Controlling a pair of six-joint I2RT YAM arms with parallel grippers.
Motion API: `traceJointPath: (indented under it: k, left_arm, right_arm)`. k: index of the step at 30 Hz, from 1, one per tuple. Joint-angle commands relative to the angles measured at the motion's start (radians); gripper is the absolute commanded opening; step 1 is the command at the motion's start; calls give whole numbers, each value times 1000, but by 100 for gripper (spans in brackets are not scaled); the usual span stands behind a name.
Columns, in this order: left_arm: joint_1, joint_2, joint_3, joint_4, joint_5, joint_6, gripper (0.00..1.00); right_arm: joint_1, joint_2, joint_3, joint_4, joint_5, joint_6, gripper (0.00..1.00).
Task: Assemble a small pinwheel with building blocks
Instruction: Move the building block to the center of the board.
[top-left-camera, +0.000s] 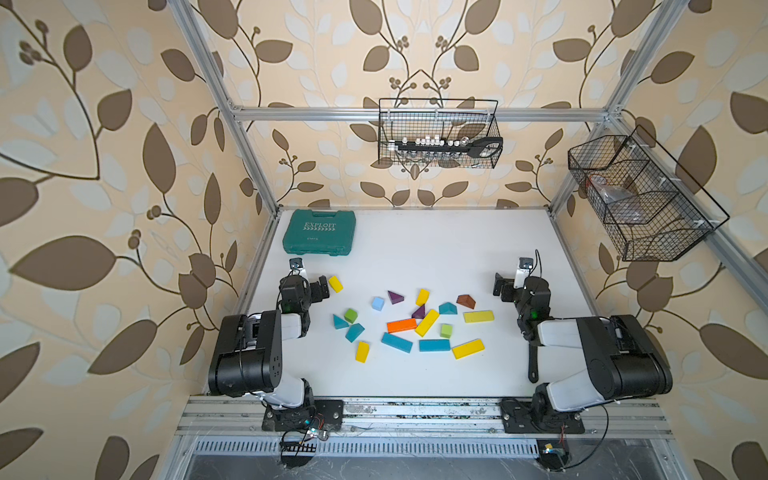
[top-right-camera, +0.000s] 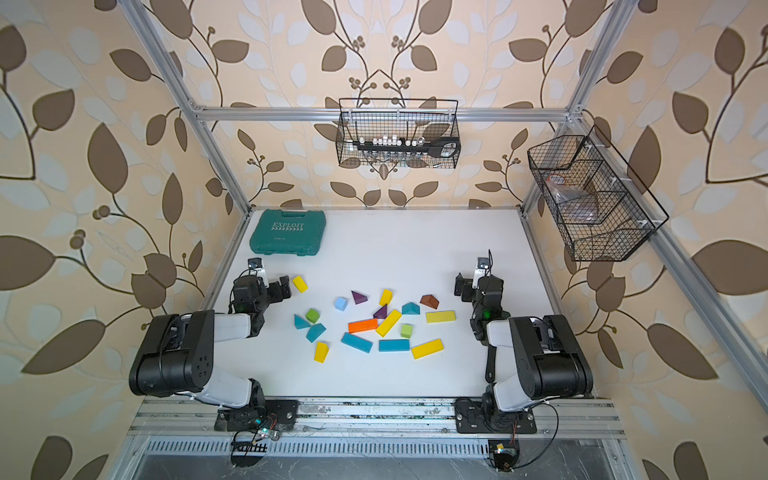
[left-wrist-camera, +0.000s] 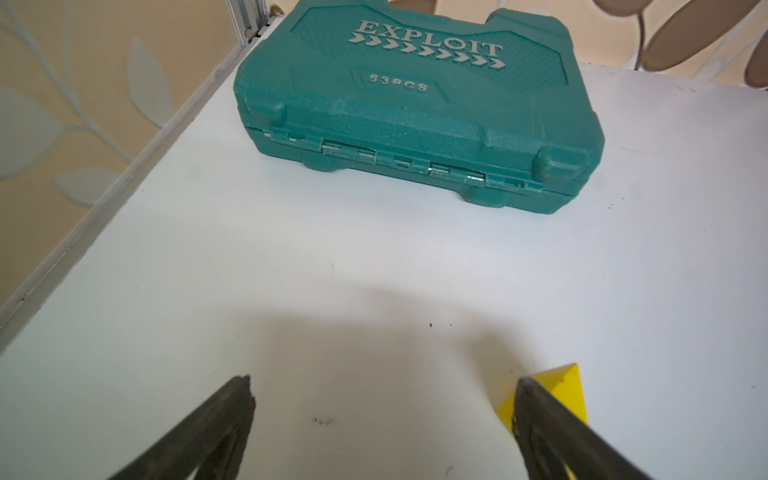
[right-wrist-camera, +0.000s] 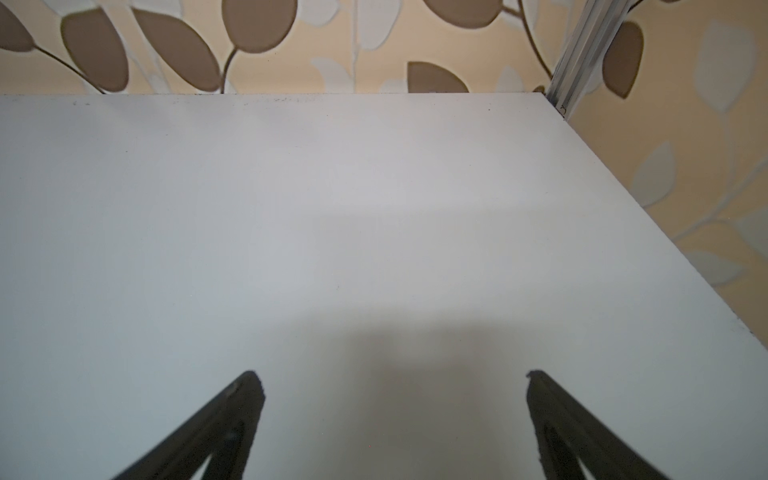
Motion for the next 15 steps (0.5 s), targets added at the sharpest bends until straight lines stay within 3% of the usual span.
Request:
traceJointPath:
  k: [1,3,7,8,10,11,13,15]
  left_arm:
    - [-49,-153,91,-199,-89,12,99]
    - [-76,-237,229,-474,-141,-66,99]
    - [-80,-348,415,-804,-89,-313,99]
    - [-80,-355,453,-880,-127,-413,99]
    - [-76,-336,553,-1230,-279,-733,99]
    - [-55,-315,604,-1346,-241,-769,99]
    - [-67,-268,661,-1418,-110,-658,99]
    - [-118,-260,672,-1492,-98,-656,99]
  right_arm:
    - [64,-113,91,-190,247,23,100]
    - [69,-206,202,-441,294,65,100]
    - [64,-344,317,-663,127,160,100]
    - [63,-368,322,-689,100,203,100]
    - [53,-404,334,-780,86,338,100]
    - [33,-415,351,-850,56,397,100]
    - [-14,-421,365,-905,-156,397,100]
    - [-18,-420,377,-939,-298,400,100]
